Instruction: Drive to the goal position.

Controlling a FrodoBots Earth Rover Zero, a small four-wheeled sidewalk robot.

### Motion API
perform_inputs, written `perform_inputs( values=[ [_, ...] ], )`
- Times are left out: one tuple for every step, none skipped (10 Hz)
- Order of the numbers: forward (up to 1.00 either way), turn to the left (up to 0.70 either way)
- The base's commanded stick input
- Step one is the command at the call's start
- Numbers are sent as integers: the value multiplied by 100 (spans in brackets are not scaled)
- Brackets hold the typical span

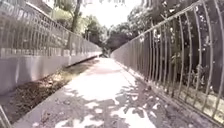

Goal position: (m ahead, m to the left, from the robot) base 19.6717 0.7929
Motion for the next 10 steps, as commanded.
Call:
perform_inputs(
  values=[
    [50,0],
    [50,0],
    [50,0],
    [50,0],
    [50,0],
    [50,0],
    [50,0],
    [50,0],
    [50,0],
    [50,0]
  ],
)
